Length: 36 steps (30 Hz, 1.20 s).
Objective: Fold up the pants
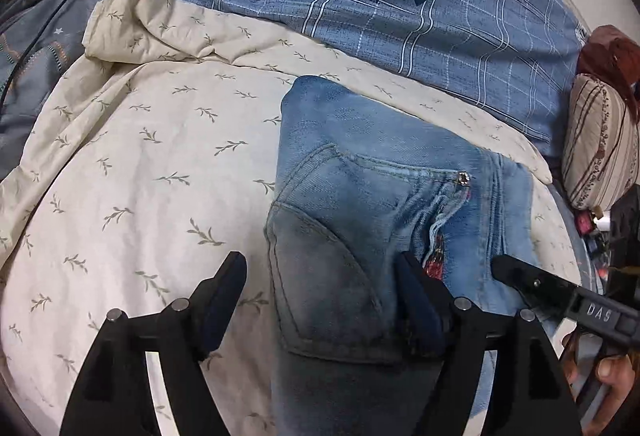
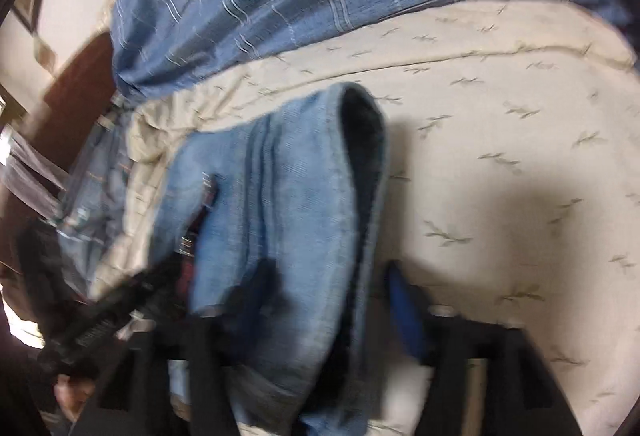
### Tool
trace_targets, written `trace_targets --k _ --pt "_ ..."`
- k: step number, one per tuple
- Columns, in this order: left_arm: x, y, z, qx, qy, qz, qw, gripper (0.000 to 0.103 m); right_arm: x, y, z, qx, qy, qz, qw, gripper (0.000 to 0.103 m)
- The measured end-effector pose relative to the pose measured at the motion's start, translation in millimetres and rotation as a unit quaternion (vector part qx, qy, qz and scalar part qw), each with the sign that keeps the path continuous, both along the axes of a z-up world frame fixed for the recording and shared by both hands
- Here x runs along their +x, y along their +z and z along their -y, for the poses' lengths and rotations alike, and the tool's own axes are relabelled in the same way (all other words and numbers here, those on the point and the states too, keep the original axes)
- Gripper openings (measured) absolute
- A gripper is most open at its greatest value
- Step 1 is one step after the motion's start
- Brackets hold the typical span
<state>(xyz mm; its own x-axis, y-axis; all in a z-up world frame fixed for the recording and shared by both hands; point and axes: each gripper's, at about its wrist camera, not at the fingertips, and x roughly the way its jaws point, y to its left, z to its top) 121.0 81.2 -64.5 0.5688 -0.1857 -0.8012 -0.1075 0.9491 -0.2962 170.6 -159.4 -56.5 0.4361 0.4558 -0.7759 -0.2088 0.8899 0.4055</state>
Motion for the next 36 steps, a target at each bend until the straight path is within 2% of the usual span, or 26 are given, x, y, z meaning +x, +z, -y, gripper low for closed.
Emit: trace_targets --k 3,6,10,13,15,16,17,18,20,23,26,28,31,34,36 --pt "-10 11 -1 0.025 0.007 0.004 0.9996 0.078 -14 18 6 -0.026 -0.01 0.033 0.999 0.067" --pt "-25 22 -1 0.046 0.015 0.019 0.9986 0.078 -39 48 5 -0.059 -0.02 0.089 0.994 0.067" --pt "-45 33 -2 0.056 0.027 0.038 0.9973 0.078 -64 68 -4 -0.058 -0.009 0.135 0.989 0.067" --pt "-50 25 3 0.069 0.022 0.035 0.9968 0.081 -70 51 -20 -0.083 0.015 0.122 0.989 0.068" --pt "-45 7 10 0.081 0.009 0.003 0.9966 0.082 -63 16 -33 -0.137 0.033 0.075 0.987 0.072" --pt "-45 3 12 0.081 0.006 -0.001 0.9967 0.083 -60 3 -35 -0.147 0.037 0.058 0.987 0.072" --pt "-48 2 13 0.082 0.007 0.002 0.9966 0.083 -59 -1 -32 -0.133 0.034 0.053 0.989 0.073" --pt "-50 5 13 0.085 0.007 0.007 0.9964 0.083 -57 0 -27 -0.111 0.022 0.044 0.993 0.073" --pt "-50 12 13 0.084 0.002 0.008 0.9964 0.083 -55 9 -23 -0.104 0.023 0.041 0.993 0.073" --pt "-54 27 8 0.073 0.006 0.022 0.9971 0.083 -55 29 -20 -0.087 0.024 0.064 0.994 0.073" --pt "-64 40 1 0.055 0.018 0.053 0.9969 0.083 -54 55 -12 -0.069 0.002 0.091 0.993 0.073" --pt "-63 36 3 0.054 0.01 0.045 0.9975 0.083 -52 65 -12 -0.072 0.008 0.097 0.993 0.073" --pt "-56 12 16 0.095 -0.014 0.006 0.9953 0.083 -30 83 -19 -0.065 0.003 0.111 0.992 0.073" --pt "-59 7 14 0.086 -0.006 0.015 0.9961 0.084 -7 89 -32 -0.089 -0.004 0.122 0.989 0.073" --pt "-57 7 13 0.083 -0.008 0.015 0.9964 0.084 15 81 -43 -0.108 -0.005 0.113 0.988 0.073"
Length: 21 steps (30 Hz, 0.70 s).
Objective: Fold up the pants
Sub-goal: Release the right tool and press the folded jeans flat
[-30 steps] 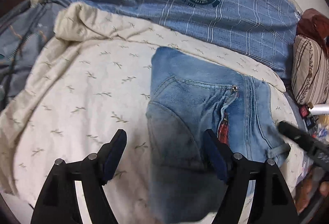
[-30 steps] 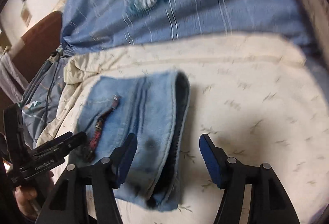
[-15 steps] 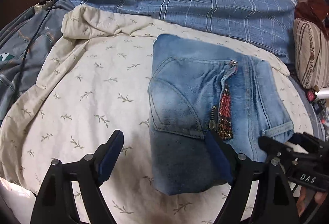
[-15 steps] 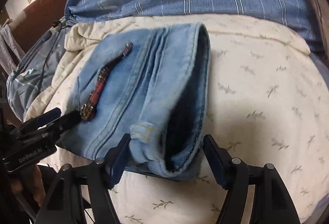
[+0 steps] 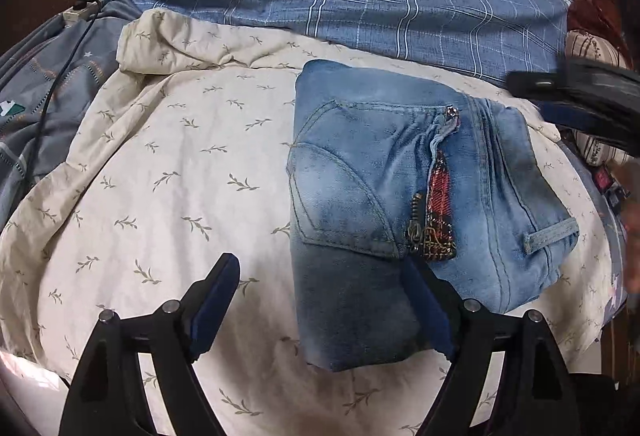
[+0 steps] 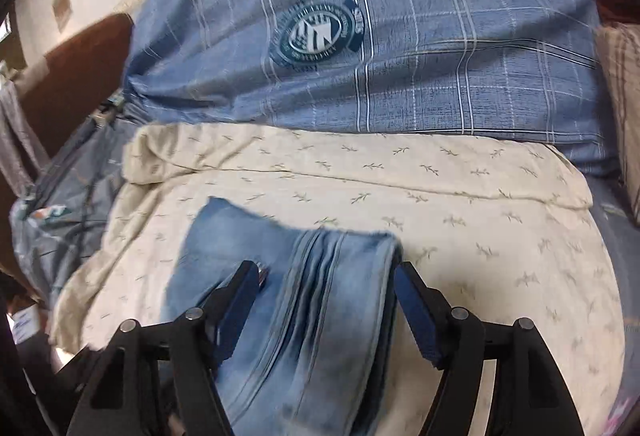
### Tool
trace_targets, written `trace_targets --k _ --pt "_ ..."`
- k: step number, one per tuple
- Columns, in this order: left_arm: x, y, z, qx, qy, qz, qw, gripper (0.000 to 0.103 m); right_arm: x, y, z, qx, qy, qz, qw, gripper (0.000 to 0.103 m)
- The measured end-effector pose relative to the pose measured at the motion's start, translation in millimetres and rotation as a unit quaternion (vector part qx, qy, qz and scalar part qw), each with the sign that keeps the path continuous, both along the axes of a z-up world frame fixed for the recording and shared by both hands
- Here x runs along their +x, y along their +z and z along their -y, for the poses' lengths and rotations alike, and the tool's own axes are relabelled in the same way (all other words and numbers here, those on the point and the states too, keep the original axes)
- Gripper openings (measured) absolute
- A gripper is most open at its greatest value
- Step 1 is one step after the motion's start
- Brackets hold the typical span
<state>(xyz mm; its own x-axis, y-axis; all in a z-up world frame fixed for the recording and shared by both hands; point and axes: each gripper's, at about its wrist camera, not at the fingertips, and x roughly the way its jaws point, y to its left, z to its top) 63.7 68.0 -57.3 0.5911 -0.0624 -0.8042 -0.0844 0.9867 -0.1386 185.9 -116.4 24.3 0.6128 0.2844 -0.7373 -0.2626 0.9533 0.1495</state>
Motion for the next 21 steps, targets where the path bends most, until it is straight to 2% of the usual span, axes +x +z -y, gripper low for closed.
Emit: trace_targets --k 3,5,6,8,10,12,17,19,21 --pt "-1 -1 0 -0.007 -0.001 0.002 1.0 0.084 30 -35 -7 -0.054 -0.017 -0.038 0.998 0.074" --pt "0 -1 0 -0.011 -0.001 0.003 0.9999 0.085 45 -60 -5 -0.052 -0.025 -0.076 0.995 0.079" --pt "0 -1 -1 -0.013 -0.003 0.002 0.9999 0.085 45 -62 0 -0.035 -0.031 -0.079 0.996 0.08" --pt "-1 -1 -1 -0.014 -0.001 0.001 0.9999 0.085 36 -53 3 -0.042 -0.036 -0.069 0.996 0.081" --pt "0 -1 -3 -0.018 0.002 -0.001 0.9998 0.085 19 -37 5 -0.056 -0.026 -0.046 0.997 0.081" --pt "-2 2 -3 -0.018 0.006 0.0 0.9998 0.085 -3 -22 12 -0.044 -0.023 -0.03 0.998 0.081" --pt "-11 11 1 -0.006 0.004 0.005 1.0 0.085 -61 -7 18 -0.031 0.004 -0.007 0.999 0.081" --pt "-15 14 1 -0.003 0.006 0.007 0.9999 0.085 -84 -19 11 -0.056 0.02 -0.009 0.998 0.081" --pt "-18 16 1 -0.003 0.01 0.004 0.9999 0.085 -88 -49 4 -0.095 0.031 -0.042 0.994 0.081"
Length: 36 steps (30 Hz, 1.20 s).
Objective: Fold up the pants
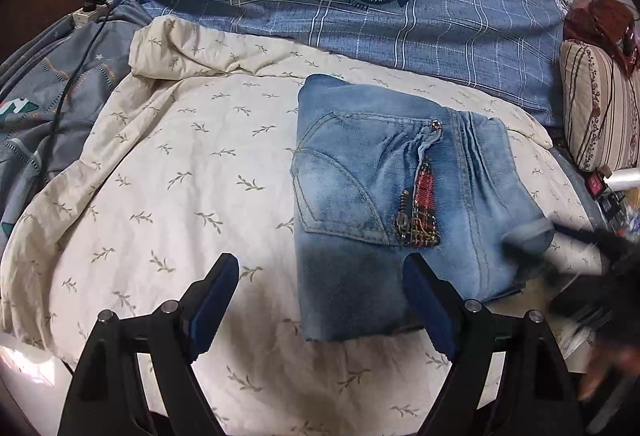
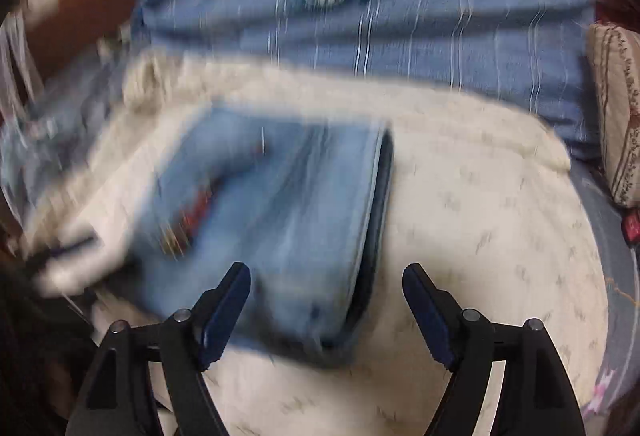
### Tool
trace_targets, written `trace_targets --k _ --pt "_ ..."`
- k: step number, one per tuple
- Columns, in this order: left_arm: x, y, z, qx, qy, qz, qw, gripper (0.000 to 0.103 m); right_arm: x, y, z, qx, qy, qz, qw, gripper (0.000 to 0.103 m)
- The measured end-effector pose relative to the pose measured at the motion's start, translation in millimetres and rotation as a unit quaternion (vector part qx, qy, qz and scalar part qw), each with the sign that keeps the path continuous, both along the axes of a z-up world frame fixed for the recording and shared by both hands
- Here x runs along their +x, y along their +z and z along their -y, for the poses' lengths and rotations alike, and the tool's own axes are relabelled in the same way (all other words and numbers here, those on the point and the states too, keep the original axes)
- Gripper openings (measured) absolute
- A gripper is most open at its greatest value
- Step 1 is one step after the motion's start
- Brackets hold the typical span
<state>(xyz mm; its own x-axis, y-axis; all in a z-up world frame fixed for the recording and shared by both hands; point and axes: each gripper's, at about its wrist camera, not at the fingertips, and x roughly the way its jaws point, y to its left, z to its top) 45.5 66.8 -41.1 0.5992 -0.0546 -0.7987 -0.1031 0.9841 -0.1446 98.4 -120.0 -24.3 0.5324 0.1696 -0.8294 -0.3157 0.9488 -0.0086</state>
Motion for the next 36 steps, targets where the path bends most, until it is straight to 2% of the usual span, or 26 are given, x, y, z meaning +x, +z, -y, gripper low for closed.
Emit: trace_targets --k 2,5,8,13,17,19,23,28,30,33,36 --pt "-3 2 1 0.003 -0.001 0.0 1.0 0.085 1 -16 2 0.008 0.002 -0.02 1.0 0.081" --pt "-8 7 4 0.022 -0.001 0.005 0.9997 0.085 -5 2 15 0.051 -0.014 0.003 0.999 0.081" --pt "-10 9 3 0.022 0.004 0.007 0.9997 0.085 -21 24 28 0.078 -0.017 0.052 0.995 0.081" --pt "-14 7 7 0.037 0.009 0.006 0.9993 0.085 -55 37 53 0.11 -0.036 0.136 0.984 0.081" --pt "-19 8 12 0.05 0.013 0.012 0.9986 0.085 -77 41 58 0.129 -0.034 0.176 0.975 0.081" --pt "-22 10 15 0.064 0.017 0.019 0.9976 0.085 -89 39 54 0.119 -0.022 0.192 0.974 0.081" --pt "-30 16 22 0.086 0.025 0.03 0.9955 0.085 -96 34 44 0.101 0.006 0.178 0.979 0.081" --pt "-41 24 33 0.08 0.001 0.041 0.9959 0.086 -109 33 42 0.102 0.011 0.168 0.98 0.081" --pt "-45 28 35 0.08 0.002 0.045 0.9957 0.091 -114 35 41 0.098 0.013 0.168 0.981 0.081" --pt "-50 33 37 0.076 -0.001 0.057 0.9955 0.093 -120 38 40 0.09 0.012 0.166 0.982 0.081" --pt "-50 36 38 0.072 -0.007 0.059 0.9956 0.101 -124 44 38 0.085 0.014 0.171 0.982 0.081"
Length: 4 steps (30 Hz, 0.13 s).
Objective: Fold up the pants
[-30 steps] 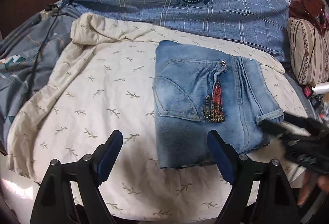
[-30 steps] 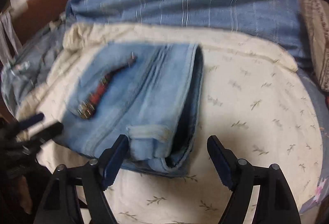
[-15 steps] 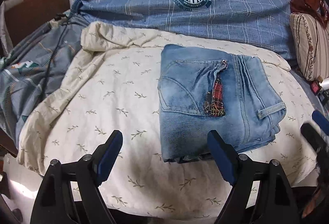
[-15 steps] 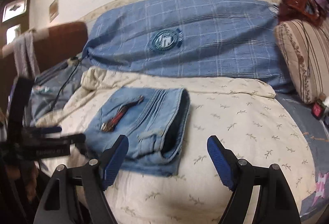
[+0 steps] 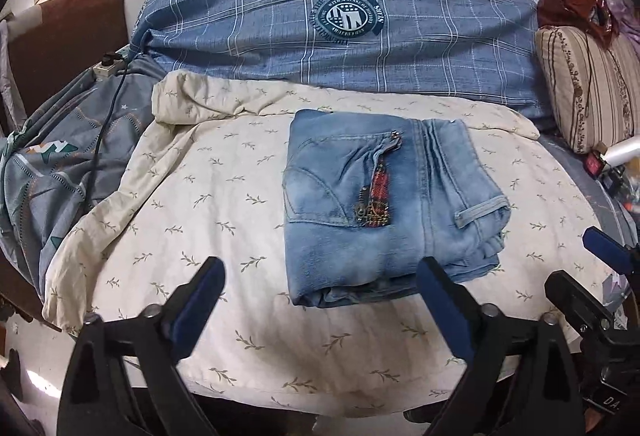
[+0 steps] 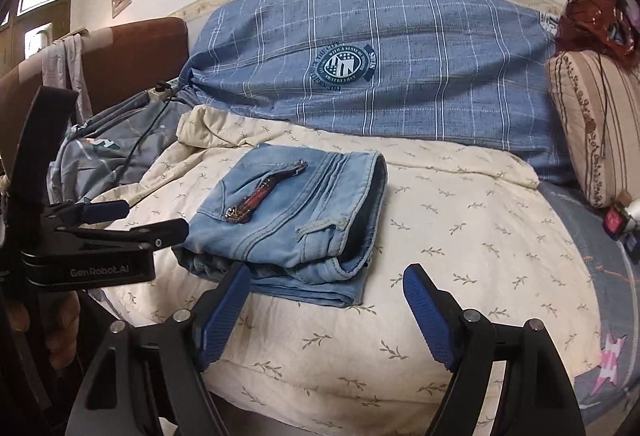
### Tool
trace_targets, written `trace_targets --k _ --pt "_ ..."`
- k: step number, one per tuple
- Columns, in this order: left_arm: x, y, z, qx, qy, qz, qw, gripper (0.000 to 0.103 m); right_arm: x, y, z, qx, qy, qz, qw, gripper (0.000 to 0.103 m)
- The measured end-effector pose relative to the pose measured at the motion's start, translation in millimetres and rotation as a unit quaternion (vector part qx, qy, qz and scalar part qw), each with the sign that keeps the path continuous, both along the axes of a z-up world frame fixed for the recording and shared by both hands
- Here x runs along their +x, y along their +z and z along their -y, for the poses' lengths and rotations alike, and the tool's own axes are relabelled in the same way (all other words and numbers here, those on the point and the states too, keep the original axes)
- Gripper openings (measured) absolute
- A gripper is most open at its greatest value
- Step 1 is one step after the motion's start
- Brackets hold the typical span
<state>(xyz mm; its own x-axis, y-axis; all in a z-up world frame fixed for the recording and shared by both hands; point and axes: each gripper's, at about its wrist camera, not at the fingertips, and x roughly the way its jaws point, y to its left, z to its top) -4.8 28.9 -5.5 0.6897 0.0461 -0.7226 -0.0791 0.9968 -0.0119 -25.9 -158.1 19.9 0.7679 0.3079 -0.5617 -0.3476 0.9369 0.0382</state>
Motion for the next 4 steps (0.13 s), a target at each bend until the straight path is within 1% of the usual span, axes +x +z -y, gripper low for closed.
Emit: trace_targets --k 2,4 --pt "1.6 1.2 -1.6 -0.016 -0.013 -0.002 0.9998 0.102 -0.7 2.2 -2.5 -0.003 0.003 0.001 1.0 0.081" --pt "1.3 3.7 -2.0 -0.012 -0.01 0.004 0.9999 0.102 -1.1 3.7 -5.9 -0.008 0.003 0.003 1.0 0.081"
